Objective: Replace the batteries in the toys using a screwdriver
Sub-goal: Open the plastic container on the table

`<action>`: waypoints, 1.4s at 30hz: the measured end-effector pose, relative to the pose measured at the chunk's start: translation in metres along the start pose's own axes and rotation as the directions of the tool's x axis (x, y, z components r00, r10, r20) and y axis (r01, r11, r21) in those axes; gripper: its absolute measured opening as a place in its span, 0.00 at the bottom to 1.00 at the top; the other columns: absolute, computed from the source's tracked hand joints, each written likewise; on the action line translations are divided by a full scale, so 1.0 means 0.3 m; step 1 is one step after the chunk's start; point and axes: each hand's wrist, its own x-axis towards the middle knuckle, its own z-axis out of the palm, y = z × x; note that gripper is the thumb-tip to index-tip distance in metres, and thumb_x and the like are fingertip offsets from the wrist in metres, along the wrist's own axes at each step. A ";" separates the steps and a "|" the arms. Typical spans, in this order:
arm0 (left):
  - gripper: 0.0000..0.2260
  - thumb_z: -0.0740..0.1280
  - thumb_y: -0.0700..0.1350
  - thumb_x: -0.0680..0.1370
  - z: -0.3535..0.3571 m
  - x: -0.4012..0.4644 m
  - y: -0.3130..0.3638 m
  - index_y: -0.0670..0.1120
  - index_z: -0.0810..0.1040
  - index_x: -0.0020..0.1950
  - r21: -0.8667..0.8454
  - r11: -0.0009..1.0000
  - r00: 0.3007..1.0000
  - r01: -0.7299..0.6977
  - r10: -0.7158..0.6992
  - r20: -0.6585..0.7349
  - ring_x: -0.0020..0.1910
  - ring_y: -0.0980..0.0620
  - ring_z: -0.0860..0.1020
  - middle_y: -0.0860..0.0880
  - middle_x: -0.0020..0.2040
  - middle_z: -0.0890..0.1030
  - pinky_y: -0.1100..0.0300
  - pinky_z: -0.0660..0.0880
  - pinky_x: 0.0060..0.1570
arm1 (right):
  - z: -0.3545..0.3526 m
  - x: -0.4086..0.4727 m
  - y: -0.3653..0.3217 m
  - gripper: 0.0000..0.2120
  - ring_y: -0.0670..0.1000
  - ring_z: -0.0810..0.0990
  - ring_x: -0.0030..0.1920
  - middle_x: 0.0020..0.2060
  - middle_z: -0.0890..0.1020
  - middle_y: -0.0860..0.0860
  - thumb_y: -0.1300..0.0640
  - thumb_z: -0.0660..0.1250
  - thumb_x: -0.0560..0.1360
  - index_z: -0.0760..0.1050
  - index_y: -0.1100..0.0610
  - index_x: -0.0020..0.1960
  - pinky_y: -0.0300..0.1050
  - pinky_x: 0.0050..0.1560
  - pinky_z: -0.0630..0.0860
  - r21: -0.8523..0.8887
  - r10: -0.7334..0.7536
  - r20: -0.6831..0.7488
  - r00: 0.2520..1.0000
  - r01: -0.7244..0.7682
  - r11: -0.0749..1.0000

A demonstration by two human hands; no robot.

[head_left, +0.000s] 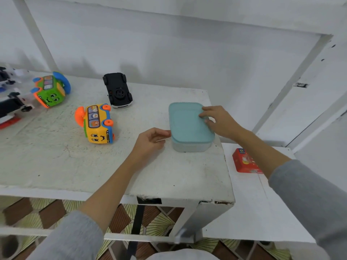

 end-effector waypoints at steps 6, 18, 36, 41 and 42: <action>0.33 0.78 0.39 0.67 0.008 0.034 0.011 0.47 0.68 0.69 0.408 0.911 0.992 -0.056 0.005 0.125 0.65 0.56 0.70 0.52 0.67 0.72 0.59 0.66 0.66 | 0.044 -0.082 -0.120 0.24 0.50 0.64 0.69 0.68 0.69 0.51 0.45 0.63 0.75 0.70 0.57 0.66 0.47 0.69 0.62 0.013 -0.119 0.080 0.990 0.118 0.993; 0.43 0.70 0.59 0.72 0.043 0.048 -0.030 0.55 0.48 0.79 0.725 0.676 0.986 -0.132 0.016 0.164 0.76 0.57 0.55 0.56 0.78 0.55 0.57 0.42 0.73 | 0.091 -0.104 -0.159 0.39 0.59 0.75 0.55 0.56 0.76 0.60 0.31 0.51 0.70 0.73 0.64 0.60 0.51 0.54 0.73 -0.290 -0.245 0.073 0.967 0.256 0.922; 0.44 0.71 0.59 0.72 0.040 0.041 -0.032 0.58 0.46 0.77 0.716 0.666 0.976 -0.209 0.092 0.199 0.75 0.56 0.60 0.56 0.76 0.60 0.49 0.46 0.76 | 0.050 -0.099 -0.169 0.29 0.59 0.78 0.49 0.60 0.76 0.58 0.64 0.56 0.79 0.50 0.48 0.75 0.48 0.47 0.73 -0.124 -0.267 0.020 0.964 0.267 0.956; 0.44 0.73 0.59 0.70 0.047 0.044 -0.033 0.58 0.49 0.77 0.725 0.664 0.983 -0.180 0.097 0.155 0.74 0.58 0.59 0.56 0.76 0.62 0.52 0.46 0.75 | 0.020 -0.066 -0.158 0.23 0.60 0.78 0.41 0.50 0.80 0.59 0.65 0.53 0.80 0.61 0.50 0.72 0.51 0.43 0.75 0.017 -0.222 -0.183 0.958 0.229 0.973; 0.44 0.73 0.60 0.70 0.047 0.045 -0.035 0.59 0.49 0.77 0.729 0.662 0.984 -0.175 0.096 0.150 0.74 0.58 0.59 0.56 0.76 0.62 0.52 0.46 0.76 | 0.010 -0.055 -0.158 0.22 0.60 0.78 0.42 0.50 0.80 0.58 0.65 0.53 0.80 0.62 0.50 0.72 0.52 0.44 0.76 0.057 -0.208 -0.218 0.954 0.225 0.973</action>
